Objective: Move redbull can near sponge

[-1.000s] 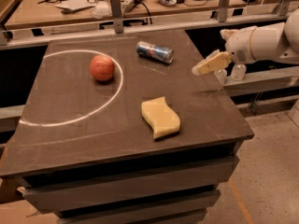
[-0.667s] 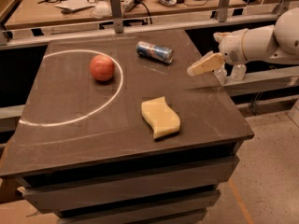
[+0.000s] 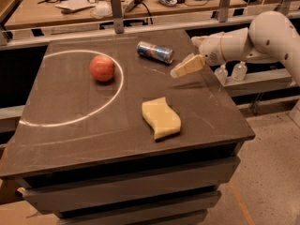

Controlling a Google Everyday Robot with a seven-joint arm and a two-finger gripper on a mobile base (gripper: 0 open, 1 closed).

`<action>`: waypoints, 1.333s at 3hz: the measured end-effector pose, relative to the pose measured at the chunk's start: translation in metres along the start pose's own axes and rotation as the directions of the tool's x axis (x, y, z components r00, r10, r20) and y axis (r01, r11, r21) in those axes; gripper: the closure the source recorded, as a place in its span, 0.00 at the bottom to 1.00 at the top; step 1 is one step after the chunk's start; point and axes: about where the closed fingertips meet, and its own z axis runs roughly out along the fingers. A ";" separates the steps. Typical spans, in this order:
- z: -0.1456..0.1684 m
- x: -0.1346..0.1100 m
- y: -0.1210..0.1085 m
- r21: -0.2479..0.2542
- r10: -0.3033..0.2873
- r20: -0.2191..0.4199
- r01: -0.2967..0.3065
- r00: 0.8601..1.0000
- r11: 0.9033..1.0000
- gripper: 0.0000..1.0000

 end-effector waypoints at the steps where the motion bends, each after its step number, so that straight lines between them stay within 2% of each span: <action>1: 0.031 -0.013 0.004 -0.013 -0.010 0.023 0.010 1.000 1.000 0.00; 2: 0.055 -0.013 0.001 -0.016 -0.010 0.020 0.010 1.000 1.000 0.01; 4: 0.078 -0.023 0.000 -0.062 -0.025 0.041 0.028 0.999 0.998 0.47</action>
Offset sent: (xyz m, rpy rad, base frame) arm 0.0386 0.0497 -0.0175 0.0089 -0.0143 0.0031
